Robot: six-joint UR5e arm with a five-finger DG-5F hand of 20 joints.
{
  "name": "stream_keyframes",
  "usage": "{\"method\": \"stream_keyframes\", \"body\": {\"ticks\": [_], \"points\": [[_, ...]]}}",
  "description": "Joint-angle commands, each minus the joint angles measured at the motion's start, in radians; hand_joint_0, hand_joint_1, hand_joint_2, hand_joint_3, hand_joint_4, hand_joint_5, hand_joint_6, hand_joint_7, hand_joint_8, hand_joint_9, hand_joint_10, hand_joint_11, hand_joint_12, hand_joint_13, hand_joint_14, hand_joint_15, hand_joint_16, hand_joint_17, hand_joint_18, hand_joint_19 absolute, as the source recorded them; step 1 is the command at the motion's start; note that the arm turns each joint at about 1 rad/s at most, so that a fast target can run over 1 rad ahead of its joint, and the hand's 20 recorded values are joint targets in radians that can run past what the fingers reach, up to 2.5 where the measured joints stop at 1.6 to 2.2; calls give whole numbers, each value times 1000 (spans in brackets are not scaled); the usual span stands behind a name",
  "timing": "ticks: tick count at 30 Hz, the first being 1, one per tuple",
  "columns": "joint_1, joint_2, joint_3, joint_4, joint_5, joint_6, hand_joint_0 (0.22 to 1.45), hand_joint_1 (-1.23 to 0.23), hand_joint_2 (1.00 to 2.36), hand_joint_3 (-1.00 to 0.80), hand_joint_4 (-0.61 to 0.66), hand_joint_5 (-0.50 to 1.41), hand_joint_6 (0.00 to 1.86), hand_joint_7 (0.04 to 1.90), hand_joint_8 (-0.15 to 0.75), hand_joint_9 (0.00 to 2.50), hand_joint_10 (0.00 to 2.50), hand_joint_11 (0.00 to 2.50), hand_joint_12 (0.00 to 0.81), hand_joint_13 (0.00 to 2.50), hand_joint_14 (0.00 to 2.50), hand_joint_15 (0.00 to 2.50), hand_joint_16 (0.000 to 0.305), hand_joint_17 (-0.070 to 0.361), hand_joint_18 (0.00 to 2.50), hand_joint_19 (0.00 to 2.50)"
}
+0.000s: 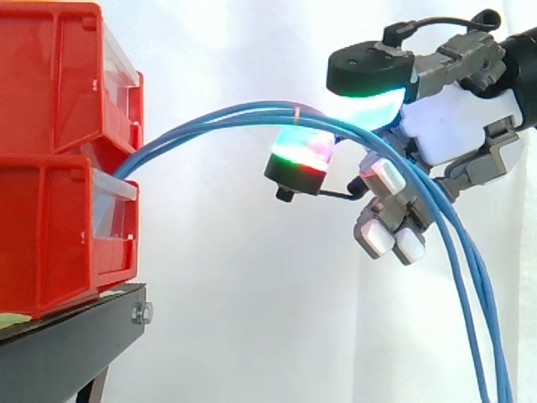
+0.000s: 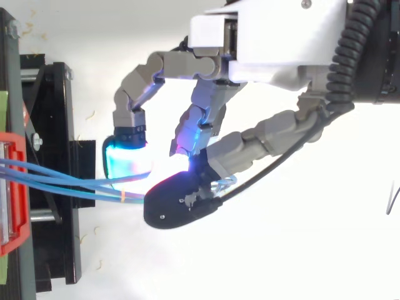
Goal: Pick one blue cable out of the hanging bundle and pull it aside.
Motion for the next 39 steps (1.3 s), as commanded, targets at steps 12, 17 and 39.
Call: {"method": "stream_keyframes", "body": {"ticks": [12, 17, 39], "points": [[0, 0, -6, 3, -1, 0, 737, -1008, 1008, -392, -56, -52, 891, 883, 203, 1128, 23, 498, 340, 737, 23, 494, 46, 103, 651, 616], [0, 0, -6, 3, -1, 1, 713, -1016, 1000, -500, -46, -45, 887, 874, 205, 1162, 21, 493, 339, 745, 21, 493, 45, 101, 653, 623], [0, 0, -8, 2, -1, 1, 599, -834, 1011, -304, -48, -24, 864, 915, 215, 1301, 21, 451, 351, 832, 20, 493, 49, 111, 724, 643]]}}
